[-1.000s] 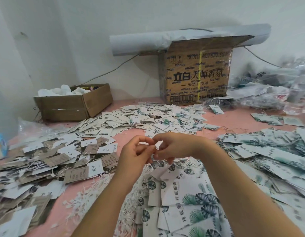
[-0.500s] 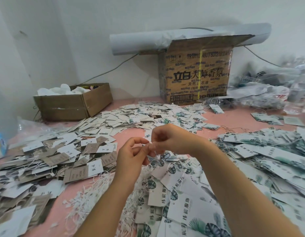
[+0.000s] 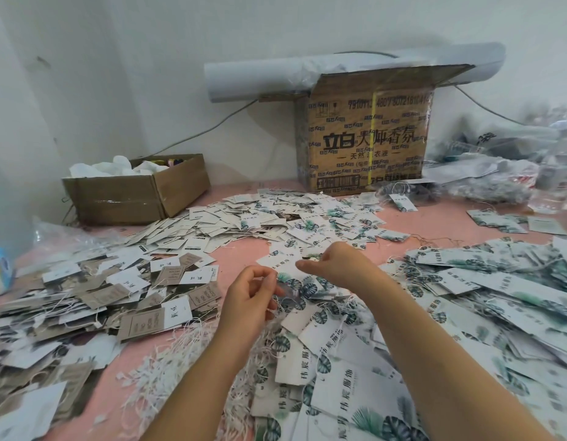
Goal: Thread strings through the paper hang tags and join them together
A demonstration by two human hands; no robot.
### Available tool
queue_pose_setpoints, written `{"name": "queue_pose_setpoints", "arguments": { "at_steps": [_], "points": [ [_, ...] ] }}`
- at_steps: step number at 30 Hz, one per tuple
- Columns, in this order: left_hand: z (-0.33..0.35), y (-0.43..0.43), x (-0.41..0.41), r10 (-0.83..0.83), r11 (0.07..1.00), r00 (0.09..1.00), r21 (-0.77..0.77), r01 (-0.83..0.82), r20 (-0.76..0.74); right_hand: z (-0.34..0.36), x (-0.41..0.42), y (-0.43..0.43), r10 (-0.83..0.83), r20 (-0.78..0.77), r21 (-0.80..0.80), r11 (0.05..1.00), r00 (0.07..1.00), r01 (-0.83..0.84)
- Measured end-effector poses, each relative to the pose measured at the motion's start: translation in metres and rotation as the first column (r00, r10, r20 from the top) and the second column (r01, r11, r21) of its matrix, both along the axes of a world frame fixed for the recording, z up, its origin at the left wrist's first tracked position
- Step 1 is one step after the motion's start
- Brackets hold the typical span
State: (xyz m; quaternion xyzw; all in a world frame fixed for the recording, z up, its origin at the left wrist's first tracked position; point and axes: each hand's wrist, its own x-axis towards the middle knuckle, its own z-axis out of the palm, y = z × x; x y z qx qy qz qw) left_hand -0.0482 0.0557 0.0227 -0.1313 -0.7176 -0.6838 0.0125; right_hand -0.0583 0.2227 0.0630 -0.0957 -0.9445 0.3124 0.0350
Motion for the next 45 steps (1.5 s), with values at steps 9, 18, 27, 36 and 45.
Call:
{"name": "queue_pose_setpoints", "arguments": {
  "at_steps": [9, 18, 27, 36, 45],
  "points": [
    [-0.002, 0.000, 0.000, -0.011, 0.997, 0.999, -0.079, 0.014, 0.036, -0.003, -0.001, -0.004, -0.011, 0.025, -0.039, 0.999, 1.000, 0.012],
    [-0.003, 0.002, 0.001, -0.050, 0.990, 0.998, -0.132, 0.056, 0.044, 0.000, 0.000, -0.003, 0.047, -0.004, -0.229, 0.972, 0.999, -0.046],
    [-0.001, -0.002, -0.002, 0.059, 0.998, 0.998, 0.014, -0.059, 0.007, -0.003, 0.001, 0.019, 0.124, 0.050, -0.317, 0.943, 0.991, -0.102],
    [-0.003, -0.004, -0.005, 0.147, 0.984, 0.989, 0.097, -0.148, 0.019, -0.033, -0.011, 0.013, -0.040, 0.049, 0.172, 0.985, 0.998, 0.031],
    [-0.002, -0.004, -0.004, 0.135, 0.986, 0.991, 0.095, -0.136, 0.020, -0.035, -0.009, 0.012, -0.101, 0.062, 0.201, 0.976, 0.993, 0.087]
  ]
}}
